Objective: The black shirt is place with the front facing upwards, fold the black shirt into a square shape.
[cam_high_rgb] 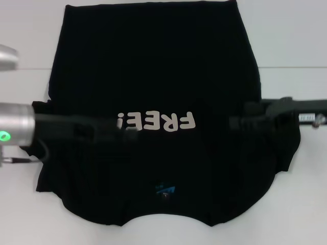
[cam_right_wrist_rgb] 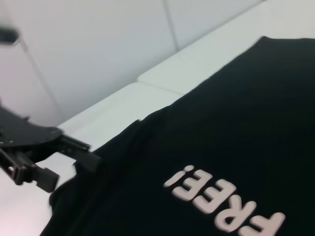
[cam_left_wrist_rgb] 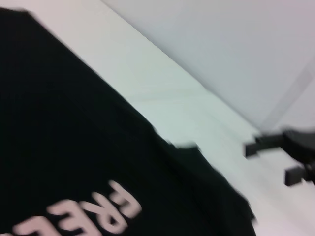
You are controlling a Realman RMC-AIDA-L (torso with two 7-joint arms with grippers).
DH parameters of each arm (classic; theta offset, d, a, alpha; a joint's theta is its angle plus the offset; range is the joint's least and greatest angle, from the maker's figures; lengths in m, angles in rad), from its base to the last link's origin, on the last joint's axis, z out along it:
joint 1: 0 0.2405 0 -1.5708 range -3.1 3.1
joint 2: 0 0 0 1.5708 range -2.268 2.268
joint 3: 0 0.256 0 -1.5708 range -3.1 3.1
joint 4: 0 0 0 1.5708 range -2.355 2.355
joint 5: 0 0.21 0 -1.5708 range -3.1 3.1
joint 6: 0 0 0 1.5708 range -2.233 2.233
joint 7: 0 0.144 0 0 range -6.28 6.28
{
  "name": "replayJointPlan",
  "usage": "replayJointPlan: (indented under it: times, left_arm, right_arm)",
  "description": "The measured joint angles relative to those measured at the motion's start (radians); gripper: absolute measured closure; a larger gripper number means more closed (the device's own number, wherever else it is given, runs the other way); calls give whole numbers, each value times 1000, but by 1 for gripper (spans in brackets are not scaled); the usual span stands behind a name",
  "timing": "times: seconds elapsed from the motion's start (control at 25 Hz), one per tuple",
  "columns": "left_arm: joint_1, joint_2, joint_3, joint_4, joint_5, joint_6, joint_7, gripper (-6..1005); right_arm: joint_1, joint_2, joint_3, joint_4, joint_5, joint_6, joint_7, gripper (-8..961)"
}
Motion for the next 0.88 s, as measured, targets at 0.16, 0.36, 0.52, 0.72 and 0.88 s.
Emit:
replayJointPlan:
  times: [0.16,0.36,0.52,0.72,0.88]
  left_arm:
    - [8,28,-123,1,-1,20,-146,93]
    - [31,57,-228,-2,3,50,-315,93]
    - [61,63,-289,-3,9,41,-390,93]
    - [114,64,-367,-14,30,34,-441,94]
    - [138,61,-415,-26,96,33,-482,96]
  right_arm:
    - [45,-40,-2,0,0,33,210,39]
    - [114,-116,-4,6,-5,81,483,38]
    - [170,-199,-10,84,-11,137,614,38]
    - [192,-231,-5,121,-12,187,679,39]
    - [191,-229,-8,126,-12,197,685,39]
